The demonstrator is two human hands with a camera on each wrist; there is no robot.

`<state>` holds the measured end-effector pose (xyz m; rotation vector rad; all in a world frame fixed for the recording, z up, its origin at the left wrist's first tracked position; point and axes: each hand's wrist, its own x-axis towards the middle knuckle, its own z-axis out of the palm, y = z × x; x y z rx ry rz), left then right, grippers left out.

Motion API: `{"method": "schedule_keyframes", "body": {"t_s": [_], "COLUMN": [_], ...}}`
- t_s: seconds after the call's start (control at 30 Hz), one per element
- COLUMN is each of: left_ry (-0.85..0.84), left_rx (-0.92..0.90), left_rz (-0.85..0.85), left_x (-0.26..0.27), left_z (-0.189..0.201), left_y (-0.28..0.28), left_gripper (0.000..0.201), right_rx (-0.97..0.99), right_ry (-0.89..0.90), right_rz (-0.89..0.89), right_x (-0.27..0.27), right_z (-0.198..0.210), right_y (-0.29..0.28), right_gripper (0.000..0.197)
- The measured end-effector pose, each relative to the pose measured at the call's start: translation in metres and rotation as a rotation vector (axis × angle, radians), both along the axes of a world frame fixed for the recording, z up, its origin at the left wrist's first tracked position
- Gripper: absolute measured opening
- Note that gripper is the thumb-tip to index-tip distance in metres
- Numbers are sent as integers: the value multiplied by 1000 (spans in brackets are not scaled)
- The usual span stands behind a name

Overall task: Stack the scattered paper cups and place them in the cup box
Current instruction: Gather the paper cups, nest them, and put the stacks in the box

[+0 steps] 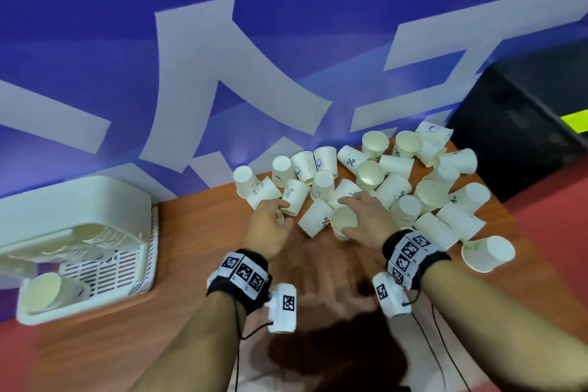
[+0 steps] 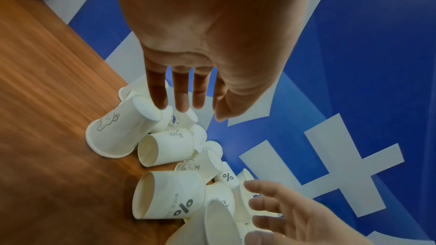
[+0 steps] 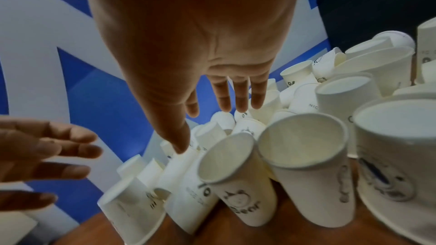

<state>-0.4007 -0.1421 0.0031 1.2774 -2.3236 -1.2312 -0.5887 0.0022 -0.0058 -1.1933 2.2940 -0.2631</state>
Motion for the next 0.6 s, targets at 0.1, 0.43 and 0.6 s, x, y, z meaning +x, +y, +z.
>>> {"method": "schedule_keyframes", "body": {"t_s": [0.1,0.43,0.6], "left_ry": [-28,-83,-98], "left_rx": [-10,56,83], "left_rz": [7,70,91], "left_x": [-4,2,4], "left_z": [-5,-16,-19], "left_y": [4,5,3], "left_gripper": [27,31,34], "right_rx": [80,119,134], "right_ry": [88,152,176], "right_rz": [95,242,285], "right_x": [-5,-6,-5], "right_z": [-10,-22,-28], "right_y": [3,-7,-14], "right_gripper": [73,73,72]}}
